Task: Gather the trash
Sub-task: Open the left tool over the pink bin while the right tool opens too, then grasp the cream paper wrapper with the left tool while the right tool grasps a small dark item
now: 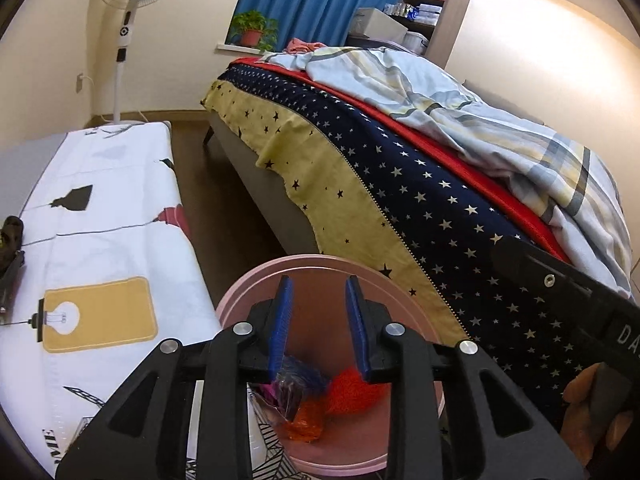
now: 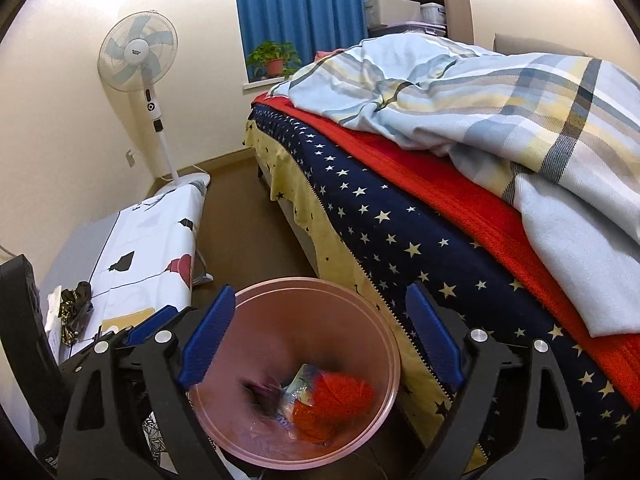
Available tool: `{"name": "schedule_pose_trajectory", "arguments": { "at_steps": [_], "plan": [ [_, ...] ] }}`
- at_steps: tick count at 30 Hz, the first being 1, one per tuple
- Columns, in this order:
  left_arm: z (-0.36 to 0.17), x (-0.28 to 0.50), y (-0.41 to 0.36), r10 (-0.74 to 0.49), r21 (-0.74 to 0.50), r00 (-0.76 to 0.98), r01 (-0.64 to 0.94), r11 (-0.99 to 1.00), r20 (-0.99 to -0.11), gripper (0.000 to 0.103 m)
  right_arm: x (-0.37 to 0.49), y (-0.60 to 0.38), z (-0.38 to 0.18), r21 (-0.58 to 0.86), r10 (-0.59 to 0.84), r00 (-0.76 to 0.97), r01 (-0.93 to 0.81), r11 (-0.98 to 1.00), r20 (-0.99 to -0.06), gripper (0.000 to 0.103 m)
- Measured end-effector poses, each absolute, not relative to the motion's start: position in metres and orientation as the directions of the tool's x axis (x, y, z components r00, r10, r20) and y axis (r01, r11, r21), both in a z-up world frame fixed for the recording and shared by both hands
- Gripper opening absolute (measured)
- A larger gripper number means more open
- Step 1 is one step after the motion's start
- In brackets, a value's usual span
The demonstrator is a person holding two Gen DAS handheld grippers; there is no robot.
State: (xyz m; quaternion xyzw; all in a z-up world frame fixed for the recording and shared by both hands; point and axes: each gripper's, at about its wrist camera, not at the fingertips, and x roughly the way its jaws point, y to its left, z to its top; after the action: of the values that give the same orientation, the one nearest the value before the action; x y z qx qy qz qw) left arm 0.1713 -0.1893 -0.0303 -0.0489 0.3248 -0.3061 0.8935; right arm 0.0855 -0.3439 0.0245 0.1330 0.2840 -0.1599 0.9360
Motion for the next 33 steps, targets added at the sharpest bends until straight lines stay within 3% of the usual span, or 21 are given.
{"name": "schedule_pose_trajectory", "arguments": {
  "at_steps": [11, 17, 27, 33],
  "plan": [
    [-0.011, 0.151, -0.151, -0.513, -0.249, 0.671, 0.456, 0.855, -0.534, 0.027, 0.073, -0.329, 0.038, 0.192, -0.172, 0.835, 0.312, 0.930, -0.522, 0.082],
    [0.000, 0.139, -0.105, -0.425, -0.240, 0.742, 0.351, 0.905, -0.518, 0.027, 0.068, -0.309, 0.045, 0.225, -0.109, 0.860, 0.250, 0.942, -0.498, 0.068],
    [0.001, 0.134, -0.004, -0.160, -0.265, 0.848, 0.024, 0.964, -0.505, 0.027, 0.081, -0.256, 0.045, 0.302, 0.054, 0.881, 0.104, 0.947, -0.471, 0.030],
    [-0.006, 0.134, 0.048, -0.024, -0.294, 0.862, -0.146, 0.945, -0.506, 0.027, 0.102, -0.210, 0.041, 0.306, 0.170, 0.879, -0.029, 0.952, -0.445, 0.028]
  ]
}}
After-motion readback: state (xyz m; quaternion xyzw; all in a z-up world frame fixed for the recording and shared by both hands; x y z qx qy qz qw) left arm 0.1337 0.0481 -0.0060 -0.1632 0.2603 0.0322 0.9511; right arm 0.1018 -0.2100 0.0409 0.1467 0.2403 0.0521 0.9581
